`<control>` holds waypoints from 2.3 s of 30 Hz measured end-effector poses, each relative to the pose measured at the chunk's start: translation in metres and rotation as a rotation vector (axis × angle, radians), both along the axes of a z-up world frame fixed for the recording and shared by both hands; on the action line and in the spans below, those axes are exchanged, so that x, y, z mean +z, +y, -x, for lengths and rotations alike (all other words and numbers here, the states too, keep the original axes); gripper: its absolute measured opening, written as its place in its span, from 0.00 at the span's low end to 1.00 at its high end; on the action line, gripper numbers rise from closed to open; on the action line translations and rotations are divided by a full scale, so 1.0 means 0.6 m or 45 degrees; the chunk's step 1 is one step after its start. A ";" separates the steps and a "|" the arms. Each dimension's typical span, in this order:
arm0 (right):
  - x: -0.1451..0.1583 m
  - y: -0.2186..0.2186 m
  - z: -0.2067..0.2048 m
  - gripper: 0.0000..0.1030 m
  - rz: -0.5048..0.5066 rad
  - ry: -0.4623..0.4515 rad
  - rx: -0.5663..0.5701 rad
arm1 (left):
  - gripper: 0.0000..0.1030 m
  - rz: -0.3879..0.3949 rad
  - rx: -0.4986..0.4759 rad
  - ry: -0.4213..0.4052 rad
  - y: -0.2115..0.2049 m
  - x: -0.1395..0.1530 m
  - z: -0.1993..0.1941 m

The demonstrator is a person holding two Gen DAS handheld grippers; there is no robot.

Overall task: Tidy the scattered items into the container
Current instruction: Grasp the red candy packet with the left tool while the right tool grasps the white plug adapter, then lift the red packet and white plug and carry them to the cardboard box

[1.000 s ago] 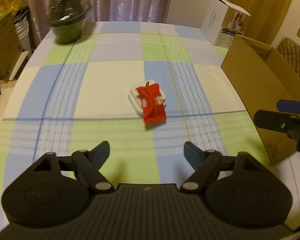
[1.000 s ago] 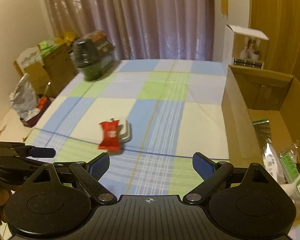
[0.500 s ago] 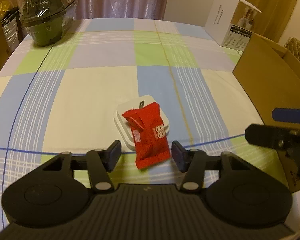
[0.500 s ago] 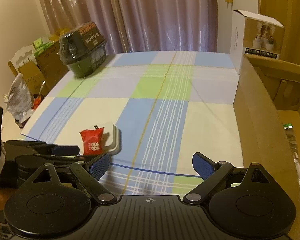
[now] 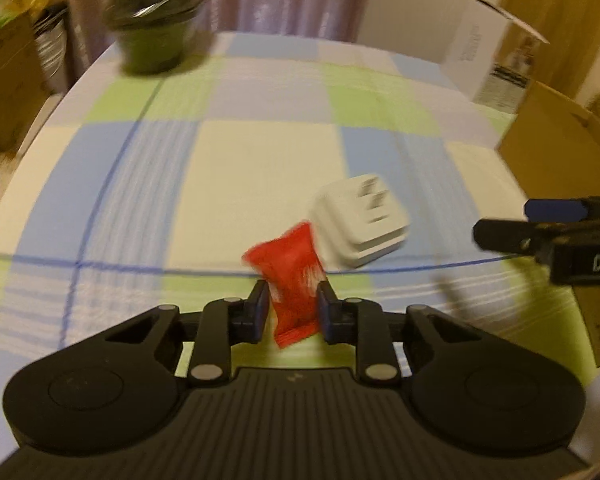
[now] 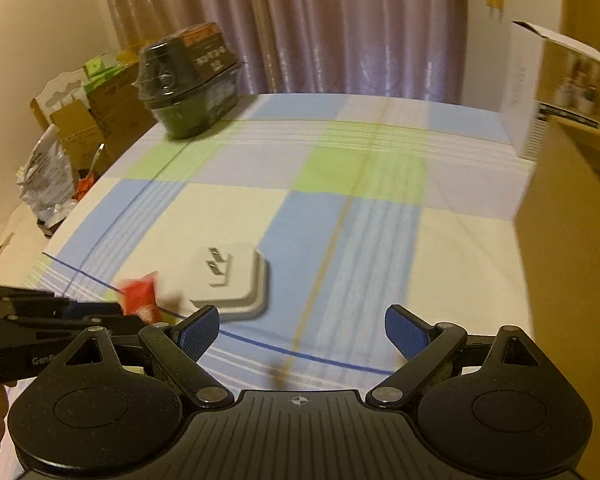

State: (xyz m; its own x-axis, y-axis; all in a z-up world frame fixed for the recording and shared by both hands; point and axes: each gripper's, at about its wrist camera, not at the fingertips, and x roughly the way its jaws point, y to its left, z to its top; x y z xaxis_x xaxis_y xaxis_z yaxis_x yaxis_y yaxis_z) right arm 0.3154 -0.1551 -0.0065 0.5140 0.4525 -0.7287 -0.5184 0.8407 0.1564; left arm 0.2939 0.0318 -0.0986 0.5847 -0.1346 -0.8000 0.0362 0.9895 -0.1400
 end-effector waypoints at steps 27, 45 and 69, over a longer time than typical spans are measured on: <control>-0.092 0.135 -0.049 0.65 0.105 -0.020 0.211 | 0.54 0.039 0.042 -0.098 0.025 -0.038 0.020; -0.082 0.010 0.051 0.65 0.142 0.025 -0.004 | 0.30 -0.132 -0.038 -0.073 -0.026 -0.039 -0.001; -0.044 -0.156 0.313 0.65 0.178 0.203 -0.167 | 0.29 -0.128 -0.344 0.246 -0.173 -0.001 0.275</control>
State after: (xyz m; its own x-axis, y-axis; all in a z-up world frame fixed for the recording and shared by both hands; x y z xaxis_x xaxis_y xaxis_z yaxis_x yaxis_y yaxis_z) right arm 0.1274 -0.2485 -0.0327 0.4348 0.2787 -0.8563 -0.3818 0.9183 0.1049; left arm 0.1289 -0.0718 -0.0993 0.3756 -0.1784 -0.9095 0.2809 0.9571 -0.0717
